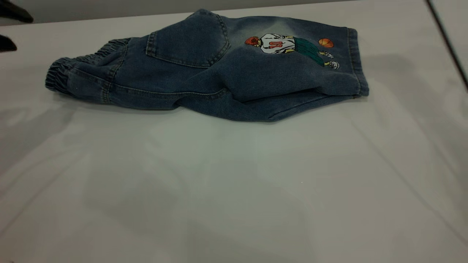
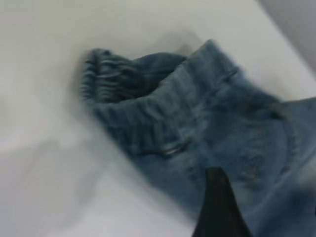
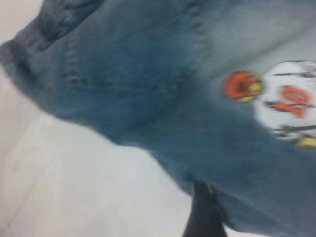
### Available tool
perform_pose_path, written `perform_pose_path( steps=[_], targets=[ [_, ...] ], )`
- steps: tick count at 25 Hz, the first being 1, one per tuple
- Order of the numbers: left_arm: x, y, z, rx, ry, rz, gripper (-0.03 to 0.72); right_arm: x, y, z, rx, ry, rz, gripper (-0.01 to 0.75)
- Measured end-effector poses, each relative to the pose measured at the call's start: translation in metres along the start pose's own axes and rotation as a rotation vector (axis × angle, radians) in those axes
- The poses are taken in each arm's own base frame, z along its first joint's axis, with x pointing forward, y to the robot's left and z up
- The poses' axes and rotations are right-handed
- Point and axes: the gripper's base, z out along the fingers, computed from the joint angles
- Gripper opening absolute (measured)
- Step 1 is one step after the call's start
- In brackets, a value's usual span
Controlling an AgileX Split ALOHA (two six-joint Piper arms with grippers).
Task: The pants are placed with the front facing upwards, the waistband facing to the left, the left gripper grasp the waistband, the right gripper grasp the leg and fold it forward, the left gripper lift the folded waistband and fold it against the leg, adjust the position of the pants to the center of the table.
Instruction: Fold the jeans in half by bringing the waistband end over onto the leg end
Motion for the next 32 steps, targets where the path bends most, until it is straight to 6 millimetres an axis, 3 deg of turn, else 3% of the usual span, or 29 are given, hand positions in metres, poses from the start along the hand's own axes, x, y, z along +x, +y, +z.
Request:
perform_pose_path(
  steps=[7, 12, 16, 27, 32],
  targets=[
    [0.005, -0.001, -0.003, 0.038, 0.092, -0.049, 0.412, 0.006, 0.034, 0.017, -0.076, 0.027, -0.036, 0.431],
    [-0.024, 0.01, -0.016, 0.056, 0.005, -0.094, 0.412, 0.01, 0.06, 0.031, -0.1, 0.023, -0.105, 0.431],
    [-0.036, 0.019, -0.023, 0.044, -0.034, -0.106, 0.412, 0.012, 0.067, 0.034, -0.112, 0.026, -0.112, 0.431],
    [-0.02, 0.02, -0.016, 0.091, 0.133, 0.044, 0.419, 0.012, 0.075, 0.035, -0.166, 0.013, -0.114, 0.431],
    [-0.025, 0.024, -0.014, 0.06, 0.079, 0.051, 0.537, 0.013, 0.075, 0.035, -0.169, 0.024, -0.117, 0.431]
  ],
)
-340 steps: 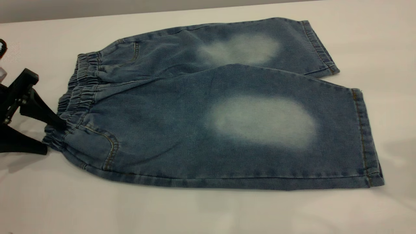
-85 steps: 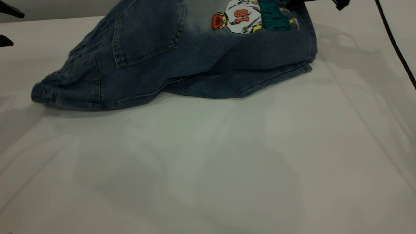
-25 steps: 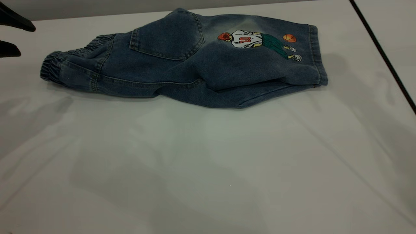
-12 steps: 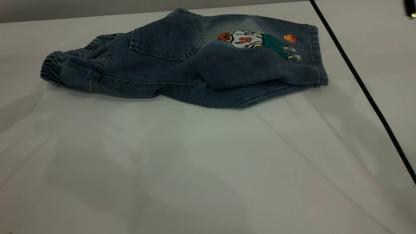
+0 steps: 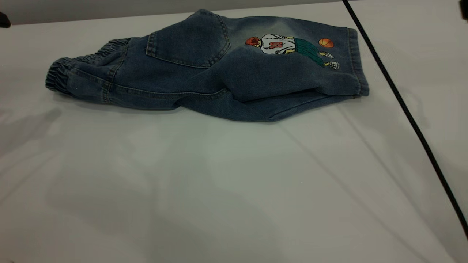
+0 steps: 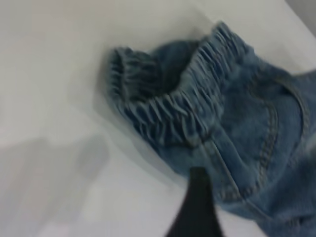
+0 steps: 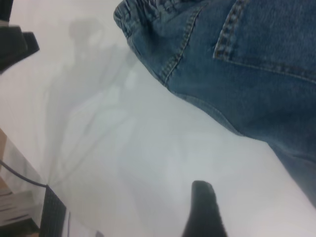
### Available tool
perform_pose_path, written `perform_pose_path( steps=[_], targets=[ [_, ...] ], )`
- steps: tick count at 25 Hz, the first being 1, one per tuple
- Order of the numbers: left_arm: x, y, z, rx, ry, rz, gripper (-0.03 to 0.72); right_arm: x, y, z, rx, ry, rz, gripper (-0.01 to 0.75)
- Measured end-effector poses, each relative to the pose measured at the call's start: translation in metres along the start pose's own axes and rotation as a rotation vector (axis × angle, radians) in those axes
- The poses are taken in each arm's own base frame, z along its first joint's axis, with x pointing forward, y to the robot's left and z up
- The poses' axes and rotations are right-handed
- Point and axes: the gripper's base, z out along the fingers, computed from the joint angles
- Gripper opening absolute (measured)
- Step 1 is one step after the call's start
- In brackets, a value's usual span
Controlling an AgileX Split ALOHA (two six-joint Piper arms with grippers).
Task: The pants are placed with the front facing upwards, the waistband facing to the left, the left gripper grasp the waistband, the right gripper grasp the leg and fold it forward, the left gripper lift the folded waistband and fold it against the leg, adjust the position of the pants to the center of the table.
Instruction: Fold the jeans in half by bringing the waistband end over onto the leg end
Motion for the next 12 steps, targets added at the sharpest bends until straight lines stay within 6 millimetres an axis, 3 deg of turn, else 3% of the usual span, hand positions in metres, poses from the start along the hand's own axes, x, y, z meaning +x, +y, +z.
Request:
perform_pose_path(
  steps=[4, 12],
  targets=[
    [-0.003, 0.006, 0.014, 0.046, 0.013, -0.101, 0.629, -0.001, 0.0, 0.0, 0.003, -0.007, -0.005, 0.431],
    [-0.013, 0.026, 0.073, 0.196, 0.207, -0.315, 0.622, -0.001, -0.001, 0.0, 0.008, -0.009, -0.02, 0.431]
  ],
)
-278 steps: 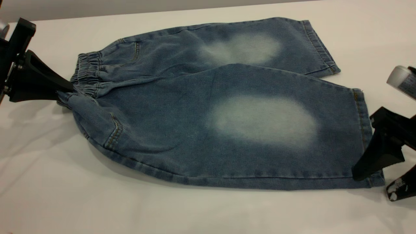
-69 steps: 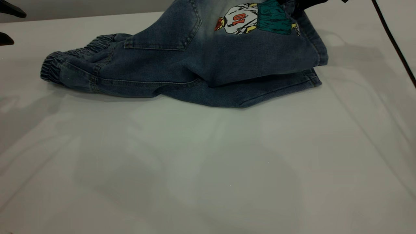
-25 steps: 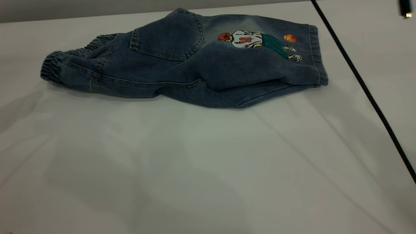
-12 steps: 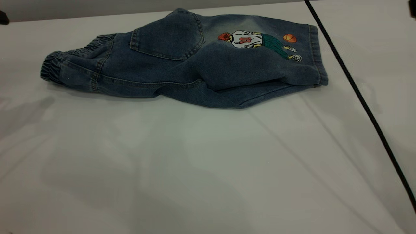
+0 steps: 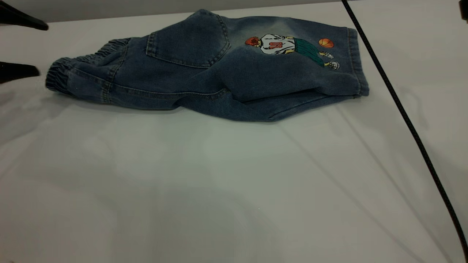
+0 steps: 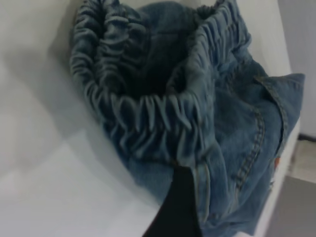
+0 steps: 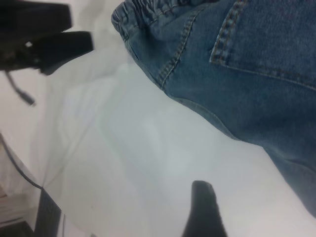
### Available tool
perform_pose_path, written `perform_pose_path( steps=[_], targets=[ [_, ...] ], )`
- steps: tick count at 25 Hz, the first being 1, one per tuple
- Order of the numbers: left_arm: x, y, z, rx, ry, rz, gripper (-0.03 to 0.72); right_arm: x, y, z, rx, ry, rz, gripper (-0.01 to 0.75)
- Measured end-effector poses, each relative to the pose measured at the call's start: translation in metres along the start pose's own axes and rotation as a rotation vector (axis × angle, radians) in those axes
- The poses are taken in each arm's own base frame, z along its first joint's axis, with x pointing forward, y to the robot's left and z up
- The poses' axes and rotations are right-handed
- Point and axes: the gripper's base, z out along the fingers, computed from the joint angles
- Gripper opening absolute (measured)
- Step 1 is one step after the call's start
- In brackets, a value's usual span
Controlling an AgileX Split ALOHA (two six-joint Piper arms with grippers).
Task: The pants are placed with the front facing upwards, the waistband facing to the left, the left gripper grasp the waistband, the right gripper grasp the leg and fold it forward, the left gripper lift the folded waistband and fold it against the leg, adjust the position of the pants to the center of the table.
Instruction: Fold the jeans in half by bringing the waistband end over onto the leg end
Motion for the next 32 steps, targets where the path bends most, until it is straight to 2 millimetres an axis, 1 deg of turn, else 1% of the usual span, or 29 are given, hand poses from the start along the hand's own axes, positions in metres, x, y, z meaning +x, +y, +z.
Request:
perform_pose_path(
  steps=[3, 8, 12, 14, 17, 19, 24, 26, 32],
  targets=[
    [-0.005, -0.003, 0.018, -0.006, 0.066, 0.022, 0.61, 0.0, 0.0, 0.0, 0.0, -0.003, -0.01, 0.431],
    [-0.018, -0.017, 0.035, -0.079, 0.066, 0.065, 0.599, -0.002, -0.001, 0.0, 0.008, -0.016, -0.01, 0.431],
    [-0.027, -0.029, 0.033, -0.112, 0.103, 0.052, 0.594, -0.001, -0.001, 0.0, 0.007, -0.015, -0.01, 0.431],
    [-0.026, -0.032, 0.03, -0.137, 0.162, 0.034, 0.594, -0.001, -0.001, 0.0, 0.007, -0.015, -0.01, 0.431],
    [-0.021, -0.029, 0.027, -0.201, 0.243, 0.004, 0.594, -0.001, -0.001, 0.0, 0.007, -0.015, -0.01, 0.431],
    [-0.019, -0.024, 0.025, -0.261, 0.261, -0.012, 0.594, -0.001, -0.001, 0.0, 0.007, -0.015, -0.01, 0.431],
    [-0.025, -0.017, 0.024, -0.344, 0.201, -0.03, 0.593, -0.001, -0.001, 0.0, 0.006, -0.011, -0.01, 0.431],
    [-0.029, -0.017, 0.028, -0.335, 0.159, -0.039, 0.593, -0.001, -0.001, 0.0, 0.005, -0.011, -0.01, 0.431],
    [-0.03, -0.017, 0.051, -0.308, 0.181, -0.046, 0.593, -0.001, -0.001, 0.0, 0.004, -0.008, -0.01, 0.431]
  ],
)
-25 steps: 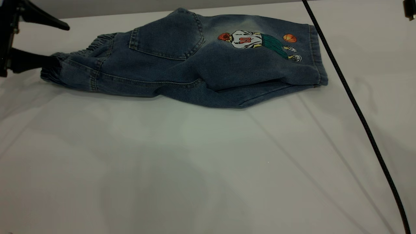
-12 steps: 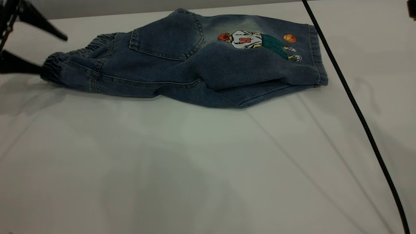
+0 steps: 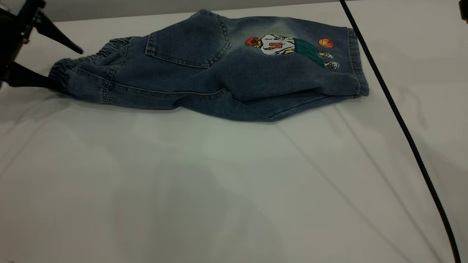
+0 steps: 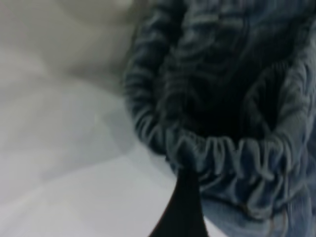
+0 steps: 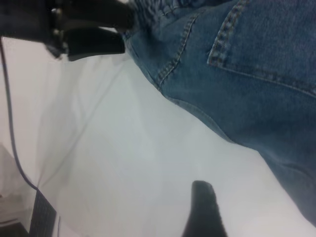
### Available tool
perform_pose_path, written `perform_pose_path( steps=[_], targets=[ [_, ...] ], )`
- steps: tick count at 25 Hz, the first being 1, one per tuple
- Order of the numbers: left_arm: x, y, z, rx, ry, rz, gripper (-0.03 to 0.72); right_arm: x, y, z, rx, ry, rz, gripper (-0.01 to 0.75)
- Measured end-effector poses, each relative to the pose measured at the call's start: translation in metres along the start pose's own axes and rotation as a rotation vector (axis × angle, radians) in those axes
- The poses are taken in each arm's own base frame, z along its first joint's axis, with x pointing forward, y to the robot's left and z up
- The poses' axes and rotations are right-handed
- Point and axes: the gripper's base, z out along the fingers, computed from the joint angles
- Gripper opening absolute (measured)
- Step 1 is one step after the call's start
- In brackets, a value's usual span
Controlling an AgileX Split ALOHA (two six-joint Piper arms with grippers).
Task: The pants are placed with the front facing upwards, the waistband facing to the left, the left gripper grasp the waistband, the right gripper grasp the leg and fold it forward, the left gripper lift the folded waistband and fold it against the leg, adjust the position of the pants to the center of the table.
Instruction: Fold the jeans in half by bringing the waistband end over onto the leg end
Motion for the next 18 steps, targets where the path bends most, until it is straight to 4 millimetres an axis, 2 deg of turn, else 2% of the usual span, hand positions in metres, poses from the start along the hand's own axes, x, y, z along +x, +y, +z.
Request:
perform_pose_path(
  steps=[6, 12, 18],
  targets=[
    [-0.005, -0.008, 0.011, -0.011, -0.078, -0.02, 0.593, 0.001, 0.0, 0.0, -0.004, 0.009, 0.0, 0.431],
    [-0.005, 0.001, 0.028, -0.037, -0.057, -0.082, 0.589, 0.001, 0.0, 0.0, -0.005, 0.014, 0.0, 0.431],
    [-0.006, 0.0, 0.032, -0.044, -0.091, -0.082, 0.515, 0.002, 0.001, 0.0, -0.013, 0.025, 0.002, 0.431]
  ],
)
